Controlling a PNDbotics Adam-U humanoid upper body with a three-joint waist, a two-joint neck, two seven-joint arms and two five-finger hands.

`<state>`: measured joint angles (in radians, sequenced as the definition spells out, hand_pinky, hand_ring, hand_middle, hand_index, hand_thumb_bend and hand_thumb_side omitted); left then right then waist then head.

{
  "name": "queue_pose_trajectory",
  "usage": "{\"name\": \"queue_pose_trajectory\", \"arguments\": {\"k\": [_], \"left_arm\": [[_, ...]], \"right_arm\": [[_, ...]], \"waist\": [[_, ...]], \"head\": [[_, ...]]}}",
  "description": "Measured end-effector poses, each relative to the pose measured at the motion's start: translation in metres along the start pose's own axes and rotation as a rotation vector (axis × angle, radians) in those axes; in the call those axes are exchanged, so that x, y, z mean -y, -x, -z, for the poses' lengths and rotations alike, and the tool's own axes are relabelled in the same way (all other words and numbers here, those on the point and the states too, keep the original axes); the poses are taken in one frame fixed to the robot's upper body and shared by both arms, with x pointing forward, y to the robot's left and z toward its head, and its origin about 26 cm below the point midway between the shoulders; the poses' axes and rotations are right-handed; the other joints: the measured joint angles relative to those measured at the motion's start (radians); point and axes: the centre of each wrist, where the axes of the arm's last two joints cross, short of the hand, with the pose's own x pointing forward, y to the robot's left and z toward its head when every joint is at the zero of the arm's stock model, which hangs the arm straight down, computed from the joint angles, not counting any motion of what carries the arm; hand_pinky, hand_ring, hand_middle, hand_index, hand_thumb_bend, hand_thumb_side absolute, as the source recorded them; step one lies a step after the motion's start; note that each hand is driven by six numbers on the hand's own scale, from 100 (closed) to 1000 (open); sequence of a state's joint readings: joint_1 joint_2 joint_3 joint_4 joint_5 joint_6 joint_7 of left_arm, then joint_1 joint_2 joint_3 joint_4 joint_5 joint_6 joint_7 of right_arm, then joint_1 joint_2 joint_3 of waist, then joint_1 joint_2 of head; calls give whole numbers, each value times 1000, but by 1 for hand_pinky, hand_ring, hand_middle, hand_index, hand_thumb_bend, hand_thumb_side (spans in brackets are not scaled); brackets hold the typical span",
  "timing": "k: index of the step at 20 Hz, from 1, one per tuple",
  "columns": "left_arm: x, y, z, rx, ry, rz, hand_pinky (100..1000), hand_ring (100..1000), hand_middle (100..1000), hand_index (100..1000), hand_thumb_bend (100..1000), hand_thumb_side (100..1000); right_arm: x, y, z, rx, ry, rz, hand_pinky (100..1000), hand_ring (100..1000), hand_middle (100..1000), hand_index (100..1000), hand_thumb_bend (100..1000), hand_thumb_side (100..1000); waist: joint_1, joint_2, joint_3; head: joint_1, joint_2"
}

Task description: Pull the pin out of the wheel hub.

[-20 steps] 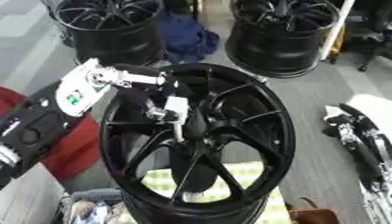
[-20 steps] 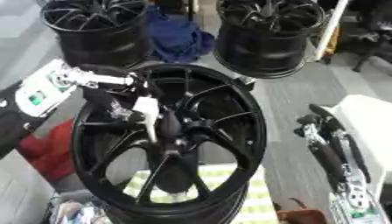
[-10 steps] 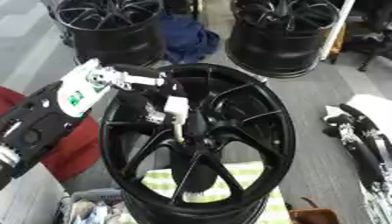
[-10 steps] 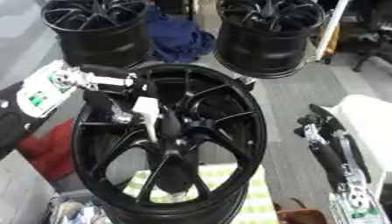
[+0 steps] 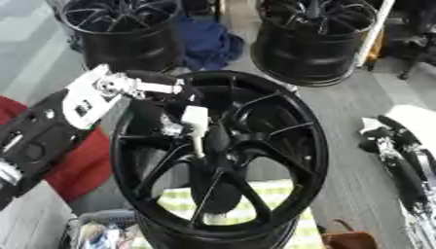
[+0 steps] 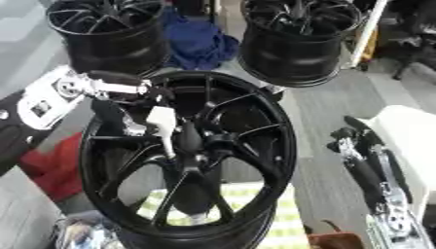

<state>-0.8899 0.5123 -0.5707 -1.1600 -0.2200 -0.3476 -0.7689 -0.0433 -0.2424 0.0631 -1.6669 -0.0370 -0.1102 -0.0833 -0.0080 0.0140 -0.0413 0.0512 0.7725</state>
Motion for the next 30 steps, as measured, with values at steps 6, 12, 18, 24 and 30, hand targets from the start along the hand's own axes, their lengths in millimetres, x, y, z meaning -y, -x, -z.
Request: {"name": "queue_pose_trajectory", "arguments": {"k": [6, 12, 18, 24, 30], "left_arm": [[-9, -4, -5, 34, -33, -33, 280, 1000, 376, 630, 131, 504], [-43, -24, -35, 109, -112, -21, 277, 1000, 370, 629, 121, 446], [-76, -37, -119, 114, -275, 22, 287, 1000, 377, 638, 147, 369], [-39, -12, -202, -89, -383, -20, 327, 1000, 406, 667, 166, 391], [46, 31, -251, -365, -410, -192, 558, 1000, 651, 858, 216, 588]], "right_arm": [[0, 0, 0, 0, 0, 0, 710, 610, 633, 885, 100, 595], [0, 0, 0, -1, 2, 0, 710, 610, 633, 886, 100, 596], [1, 2, -2, -7, 6, -1, 710, 610, 633, 886, 100, 596], [2, 3, -2, -9, 16, -2, 710, 610, 633, 886, 100, 597], [3, 2, -1, -7, 23, -2, 710, 610, 633, 886, 100, 598]], "waist": [[0, 0, 0], [0, 0, 4], [5, -1, 17], [2, -1, 28], [-8, 2, 35]], "head": [[0, 0], [-2, 0], [-11, 0], [-18, 0], [-20, 0]]}}
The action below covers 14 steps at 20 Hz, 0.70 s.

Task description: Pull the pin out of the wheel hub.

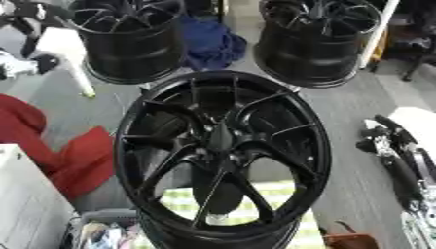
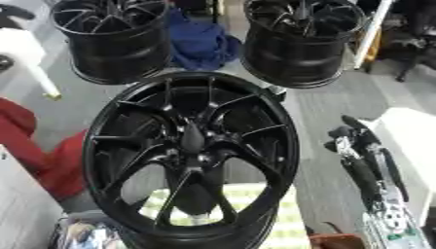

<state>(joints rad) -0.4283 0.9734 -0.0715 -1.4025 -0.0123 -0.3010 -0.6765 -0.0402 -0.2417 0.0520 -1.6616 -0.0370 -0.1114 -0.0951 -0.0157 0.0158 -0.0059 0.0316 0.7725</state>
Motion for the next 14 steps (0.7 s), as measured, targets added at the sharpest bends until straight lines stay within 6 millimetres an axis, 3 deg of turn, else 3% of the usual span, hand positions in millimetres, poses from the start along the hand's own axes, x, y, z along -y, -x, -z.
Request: {"name": "queue_pose_trajectory", "arguments": {"k": [3, 7, 10, 11, 14], "left_arm": [[36, 30, -22, -131, -55, -84, 712, 1000, 815, 955, 358, 781], [87, 52, -39, -276, -193, -196, 750, 1000, 901, 977, 331, 851], [122, 55, -43, -352, -304, -283, 721, 1000, 885, 965, 281, 867], [132, 54, -42, -368, -343, -311, 685, 1000, 825, 941, 205, 871], [157, 46, -37, -386, -480, -420, 644, 1000, 776, 917, 132, 879]], "right_arm": [[0, -1, 1, 4, 6, 1, 710, 610, 633, 886, 100, 599], [-2, 0, 1, 3, 10, 9, 710, 610, 632, 886, 100, 603], [-3, -1, 1, 2, 12, 12, 710, 610, 633, 886, 100, 604], [-4, -1, 1, 3, 12, 16, 710, 610, 633, 886, 100, 604], [-5, -1, 2, 5, 13, 22, 710, 610, 632, 885, 100, 605]], "waist": [[-5, 5, 4], [-13, 11, 6], [-17, 15, 6], [-18, 16, 7], [-22, 17, 8]], "head": [[0, 0], [2, 0], [2, 0], [3, 0], [3, 0]]}}
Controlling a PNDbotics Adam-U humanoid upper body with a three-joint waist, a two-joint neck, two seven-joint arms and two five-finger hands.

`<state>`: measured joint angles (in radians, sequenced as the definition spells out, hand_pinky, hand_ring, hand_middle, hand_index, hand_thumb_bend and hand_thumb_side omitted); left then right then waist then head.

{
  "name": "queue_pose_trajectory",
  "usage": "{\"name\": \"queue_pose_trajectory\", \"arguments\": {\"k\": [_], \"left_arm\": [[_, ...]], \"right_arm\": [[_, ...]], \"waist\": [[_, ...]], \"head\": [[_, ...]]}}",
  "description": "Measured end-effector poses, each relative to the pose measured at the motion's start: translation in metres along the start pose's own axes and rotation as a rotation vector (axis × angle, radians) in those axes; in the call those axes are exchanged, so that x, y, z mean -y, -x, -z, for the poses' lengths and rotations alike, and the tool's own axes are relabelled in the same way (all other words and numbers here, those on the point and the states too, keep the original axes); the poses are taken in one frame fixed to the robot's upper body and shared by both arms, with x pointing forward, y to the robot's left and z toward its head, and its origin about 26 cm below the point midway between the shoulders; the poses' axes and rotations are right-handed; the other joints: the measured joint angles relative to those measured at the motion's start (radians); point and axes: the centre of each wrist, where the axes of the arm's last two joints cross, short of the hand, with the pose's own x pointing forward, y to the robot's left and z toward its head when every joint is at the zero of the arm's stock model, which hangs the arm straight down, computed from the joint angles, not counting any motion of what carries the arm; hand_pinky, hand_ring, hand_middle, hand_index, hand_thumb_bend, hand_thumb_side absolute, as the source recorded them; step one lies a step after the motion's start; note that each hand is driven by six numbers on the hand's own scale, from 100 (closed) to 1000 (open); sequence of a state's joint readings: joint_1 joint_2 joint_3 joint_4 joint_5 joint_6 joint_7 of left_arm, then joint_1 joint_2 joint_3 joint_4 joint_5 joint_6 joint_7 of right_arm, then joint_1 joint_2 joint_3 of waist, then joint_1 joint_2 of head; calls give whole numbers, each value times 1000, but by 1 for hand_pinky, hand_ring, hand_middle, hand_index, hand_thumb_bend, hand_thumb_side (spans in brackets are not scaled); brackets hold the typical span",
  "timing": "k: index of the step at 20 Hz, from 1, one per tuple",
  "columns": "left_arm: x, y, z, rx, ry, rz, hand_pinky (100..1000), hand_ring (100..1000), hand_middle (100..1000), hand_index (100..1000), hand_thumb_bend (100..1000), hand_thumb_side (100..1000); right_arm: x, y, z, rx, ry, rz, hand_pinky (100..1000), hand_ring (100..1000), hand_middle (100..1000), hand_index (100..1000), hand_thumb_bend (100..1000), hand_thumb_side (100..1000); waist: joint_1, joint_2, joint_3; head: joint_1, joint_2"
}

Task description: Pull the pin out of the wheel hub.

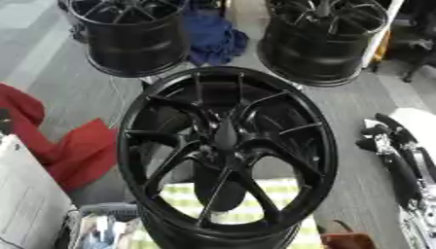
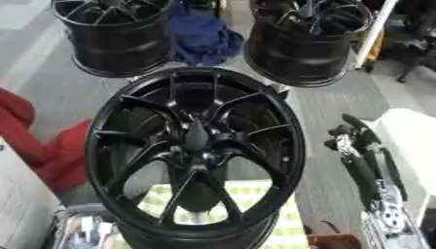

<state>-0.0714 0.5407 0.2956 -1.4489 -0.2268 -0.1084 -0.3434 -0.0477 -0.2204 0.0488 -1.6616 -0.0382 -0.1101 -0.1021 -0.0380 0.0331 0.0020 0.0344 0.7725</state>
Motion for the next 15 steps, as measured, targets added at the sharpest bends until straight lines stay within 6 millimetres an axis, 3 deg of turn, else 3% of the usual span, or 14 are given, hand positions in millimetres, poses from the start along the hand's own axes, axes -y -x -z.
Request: {"name": "queue_pose_trajectory", "arguments": {"k": [1, 8, 15], "left_arm": [[8, -1, -2, 2, -33, -49, 628, 1000, 758, 905, 100, 890], [52, -36, 2, 75, -171, -369, 605, 1000, 726, 877, 100, 909], [66, -60, 2, 103, -206, -529, 607, 1000, 721, 869, 100, 916]], "right_arm": [[-1, 0, 0, 0, 1, 3, 710, 610, 632, 885, 100, 605], [-4, 1, -1, -1, 3, 16, 710, 610, 632, 884, 100, 601], [-8, 2, -2, -2, -8, 32, 708, 606, 627, 884, 100, 596]], "waist": [[-2, 1, 1], [-10, 2, 18], [-12, 2, 24]], "head": [[0, 0], [2, 0], [17, 0]]}}
